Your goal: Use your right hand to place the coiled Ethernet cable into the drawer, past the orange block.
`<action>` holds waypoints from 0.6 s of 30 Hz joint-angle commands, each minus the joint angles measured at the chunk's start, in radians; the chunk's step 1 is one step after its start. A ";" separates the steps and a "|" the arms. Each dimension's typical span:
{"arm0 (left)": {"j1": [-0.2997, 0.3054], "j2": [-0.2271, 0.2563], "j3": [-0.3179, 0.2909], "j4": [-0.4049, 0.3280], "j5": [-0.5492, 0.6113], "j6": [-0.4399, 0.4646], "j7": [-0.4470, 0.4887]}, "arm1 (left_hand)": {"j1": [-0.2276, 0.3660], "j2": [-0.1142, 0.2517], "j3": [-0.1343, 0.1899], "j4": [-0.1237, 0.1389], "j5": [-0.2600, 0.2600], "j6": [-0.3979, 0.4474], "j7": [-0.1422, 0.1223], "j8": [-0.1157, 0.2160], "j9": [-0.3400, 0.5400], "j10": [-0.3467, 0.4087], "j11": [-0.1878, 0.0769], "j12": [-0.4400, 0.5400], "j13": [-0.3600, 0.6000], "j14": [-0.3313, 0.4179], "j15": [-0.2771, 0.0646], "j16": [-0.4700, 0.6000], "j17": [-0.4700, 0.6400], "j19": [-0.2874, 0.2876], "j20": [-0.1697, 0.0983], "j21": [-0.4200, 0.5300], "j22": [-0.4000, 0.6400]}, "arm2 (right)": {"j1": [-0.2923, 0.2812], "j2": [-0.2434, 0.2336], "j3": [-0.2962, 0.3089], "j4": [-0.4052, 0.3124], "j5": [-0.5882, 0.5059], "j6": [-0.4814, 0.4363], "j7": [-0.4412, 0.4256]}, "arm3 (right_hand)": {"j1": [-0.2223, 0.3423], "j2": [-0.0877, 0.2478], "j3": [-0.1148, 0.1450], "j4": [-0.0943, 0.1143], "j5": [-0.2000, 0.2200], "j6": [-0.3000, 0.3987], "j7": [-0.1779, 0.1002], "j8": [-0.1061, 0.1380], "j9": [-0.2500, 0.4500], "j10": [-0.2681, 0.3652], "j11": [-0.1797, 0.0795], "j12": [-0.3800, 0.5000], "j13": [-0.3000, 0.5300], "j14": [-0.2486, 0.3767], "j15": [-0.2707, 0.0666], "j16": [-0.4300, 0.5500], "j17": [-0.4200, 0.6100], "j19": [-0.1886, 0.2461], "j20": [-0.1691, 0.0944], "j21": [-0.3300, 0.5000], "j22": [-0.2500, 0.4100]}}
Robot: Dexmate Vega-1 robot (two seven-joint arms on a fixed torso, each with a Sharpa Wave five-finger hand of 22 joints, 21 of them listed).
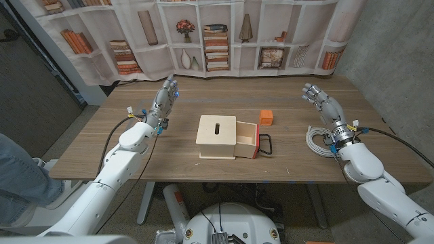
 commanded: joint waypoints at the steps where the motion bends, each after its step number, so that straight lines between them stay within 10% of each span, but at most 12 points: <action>1: -0.005 0.002 0.009 -0.008 0.004 0.005 0.004 | 0.012 0.000 -0.002 0.001 0.005 0.003 0.001 0.002 0.004 -0.018 -0.001 0.003 0.003 -0.099 -0.004 0.004 0.003 -0.209 -0.012 0.008 0.006 | -0.045 -0.003 0.030 -0.013 -0.038 0.018 -0.034 | 0.014 0.003 0.001 -0.011 -0.005 0.021 -0.003 0.006 0.001 0.020 -0.006 0.008 0.004 0.023 -0.007 0.011 0.003 0.024 -0.038 0.000 0.001; 18: -0.009 0.002 0.018 -0.011 0.008 0.014 0.007 | 0.015 0.002 -0.005 0.000 0.007 0.009 0.003 0.003 0.005 -0.017 -0.002 0.002 0.003 -0.097 -0.005 0.004 0.003 -0.209 -0.011 0.007 0.006 | -0.109 -0.006 0.073 -0.041 -0.123 0.009 -0.096 | 0.033 0.008 0.007 -0.023 -0.007 0.034 -0.011 0.007 0.002 0.035 -0.020 0.009 0.004 0.034 -0.014 0.008 0.002 0.038 -0.040 -0.007 0.002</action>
